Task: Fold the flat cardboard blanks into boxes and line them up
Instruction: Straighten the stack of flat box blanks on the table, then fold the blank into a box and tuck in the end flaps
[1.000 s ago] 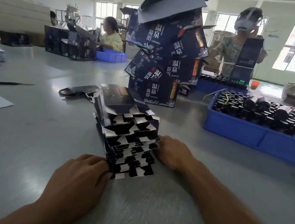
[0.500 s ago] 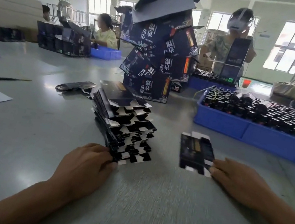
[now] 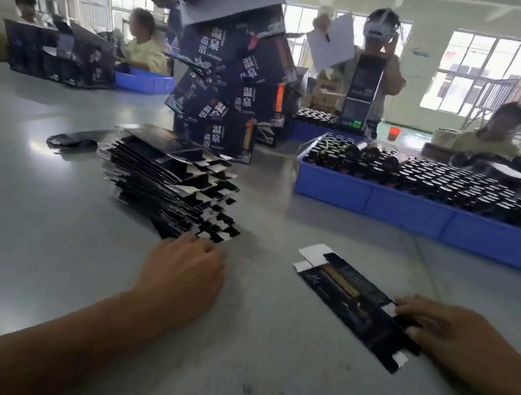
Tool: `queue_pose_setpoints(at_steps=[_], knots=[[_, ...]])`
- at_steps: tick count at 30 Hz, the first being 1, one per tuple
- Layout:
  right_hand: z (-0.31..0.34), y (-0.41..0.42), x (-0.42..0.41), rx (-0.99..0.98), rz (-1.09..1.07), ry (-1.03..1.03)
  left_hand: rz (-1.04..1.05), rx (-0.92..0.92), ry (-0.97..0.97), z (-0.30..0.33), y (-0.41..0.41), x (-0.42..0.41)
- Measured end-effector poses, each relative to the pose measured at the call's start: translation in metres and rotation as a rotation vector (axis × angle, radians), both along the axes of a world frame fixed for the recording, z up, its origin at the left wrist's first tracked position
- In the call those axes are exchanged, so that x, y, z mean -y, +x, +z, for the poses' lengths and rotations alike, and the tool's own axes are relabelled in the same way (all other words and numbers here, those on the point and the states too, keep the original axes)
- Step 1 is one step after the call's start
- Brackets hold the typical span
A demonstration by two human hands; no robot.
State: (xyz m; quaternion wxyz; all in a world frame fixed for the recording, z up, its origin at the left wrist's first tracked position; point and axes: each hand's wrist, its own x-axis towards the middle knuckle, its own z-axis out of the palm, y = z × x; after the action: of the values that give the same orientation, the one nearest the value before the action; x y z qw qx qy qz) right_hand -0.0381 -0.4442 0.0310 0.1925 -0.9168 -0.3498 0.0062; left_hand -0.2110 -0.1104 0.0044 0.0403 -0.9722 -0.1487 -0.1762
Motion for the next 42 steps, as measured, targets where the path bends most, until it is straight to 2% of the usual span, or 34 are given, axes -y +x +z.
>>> queue_pose_setpoints(at_steps=[2,4,9,15,19,24,30,38,42], knots=[[0.003,-0.003,0.011,-0.156,-0.020,0.056,-0.208,0.025,-0.090,-0.002,0.010,0.034],[-0.001,-0.004,0.014,-0.153,-0.020,0.117,-0.381,0.012,-0.159,-0.005,0.024,0.069],[-0.003,-0.009,0.028,-0.145,-0.223,0.258,-0.551,-0.121,-0.171,-0.004,0.077,0.116],[-0.010,-0.038,0.044,-0.112,-0.329,0.272,-0.544,-0.327,-0.266,-0.009,0.114,0.127],[-0.027,-0.052,0.044,-0.006,-0.322,0.226,-0.538,-0.290,-0.121,-0.013,0.112,0.128],[-0.024,-0.048,0.053,-0.014,-0.277,0.213,-0.543,-0.290,-0.046,-0.008,0.111,0.129],[-0.029,-0.044,0.060,-0.021,-0.222,0.153,-0.518,-0.419,-0.184,-0.005,0.103,0.128],[-0.025,-0.042,0.054,-0.036,-0.226,0.152,-0.371,-0.437,-0.218,0.013,0.088,0.140],[-0.019,-0.043,0.055,-0.029,-0.251,0.139,-0.313,-0.347,-0.247,0.013,0.075,0.149]])
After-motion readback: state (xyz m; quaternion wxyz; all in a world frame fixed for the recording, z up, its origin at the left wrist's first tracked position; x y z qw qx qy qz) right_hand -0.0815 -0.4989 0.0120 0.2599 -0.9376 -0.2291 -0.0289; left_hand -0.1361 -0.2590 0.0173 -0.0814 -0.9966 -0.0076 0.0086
